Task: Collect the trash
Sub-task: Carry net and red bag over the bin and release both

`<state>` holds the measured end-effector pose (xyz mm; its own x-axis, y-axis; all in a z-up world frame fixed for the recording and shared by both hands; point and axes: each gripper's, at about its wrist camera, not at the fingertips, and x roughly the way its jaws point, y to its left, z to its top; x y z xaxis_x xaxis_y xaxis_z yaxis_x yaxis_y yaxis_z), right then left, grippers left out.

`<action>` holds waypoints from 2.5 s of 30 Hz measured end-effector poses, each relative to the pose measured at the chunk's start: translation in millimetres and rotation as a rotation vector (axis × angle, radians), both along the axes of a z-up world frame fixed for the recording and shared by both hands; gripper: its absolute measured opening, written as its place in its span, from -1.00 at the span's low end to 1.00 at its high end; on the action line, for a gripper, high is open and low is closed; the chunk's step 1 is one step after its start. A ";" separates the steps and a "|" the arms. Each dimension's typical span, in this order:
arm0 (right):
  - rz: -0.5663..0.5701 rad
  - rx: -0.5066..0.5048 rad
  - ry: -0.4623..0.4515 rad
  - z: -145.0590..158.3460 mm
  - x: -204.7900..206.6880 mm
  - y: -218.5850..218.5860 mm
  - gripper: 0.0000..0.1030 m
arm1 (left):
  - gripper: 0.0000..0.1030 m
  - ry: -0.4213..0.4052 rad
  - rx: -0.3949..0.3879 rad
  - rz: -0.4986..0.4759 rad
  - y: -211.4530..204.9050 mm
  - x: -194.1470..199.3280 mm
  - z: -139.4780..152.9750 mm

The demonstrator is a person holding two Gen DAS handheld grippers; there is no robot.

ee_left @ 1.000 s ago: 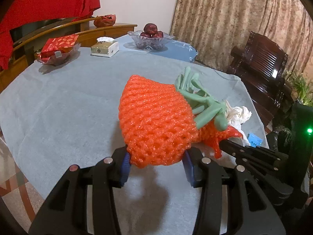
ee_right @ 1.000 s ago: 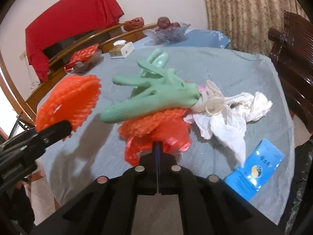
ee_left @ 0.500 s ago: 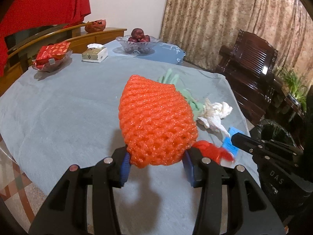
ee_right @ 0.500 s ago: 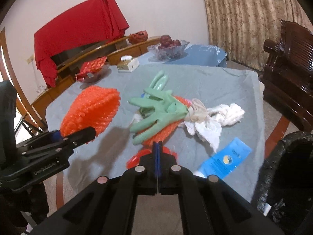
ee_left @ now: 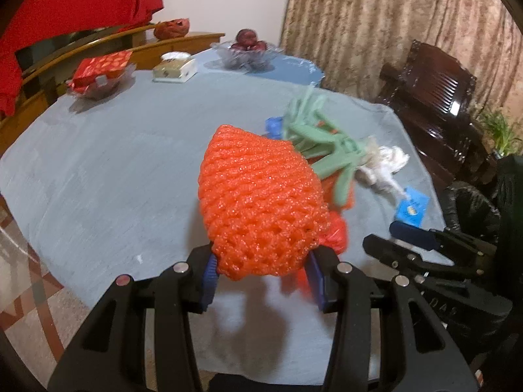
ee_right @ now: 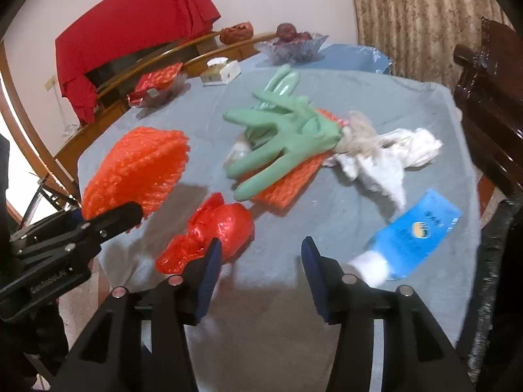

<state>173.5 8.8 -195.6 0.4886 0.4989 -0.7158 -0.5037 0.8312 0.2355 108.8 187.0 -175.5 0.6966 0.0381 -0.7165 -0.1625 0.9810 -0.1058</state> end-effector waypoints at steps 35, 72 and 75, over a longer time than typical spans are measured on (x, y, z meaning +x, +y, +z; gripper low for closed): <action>-0.140 0.011 -0.096 52.5 -22.8 -57.5 -0.37 | -0.15 -0.063 -0.013 -0.099 -29.6 -6.6 25.8; -0.721 -0.121 -0.087 38.7 -84.5 -345.2 0.60 | 0.61 0.004 -0.104 -0.712 -335.3 46.6 13.1; -0.740 -0.132 -0.097 39.7 -85.4 -348.1 0.71 | 0.67 0.005 -0.106 -0.697 -328.4 47.5 12.4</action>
<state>88.1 -339.3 -155.9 0.7267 -0.0708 -0.6833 0.1834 0.9786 0.0936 156.3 -141.3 -163.1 0.5300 -0.4858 -0.6950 0.4991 0.8413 -0.2075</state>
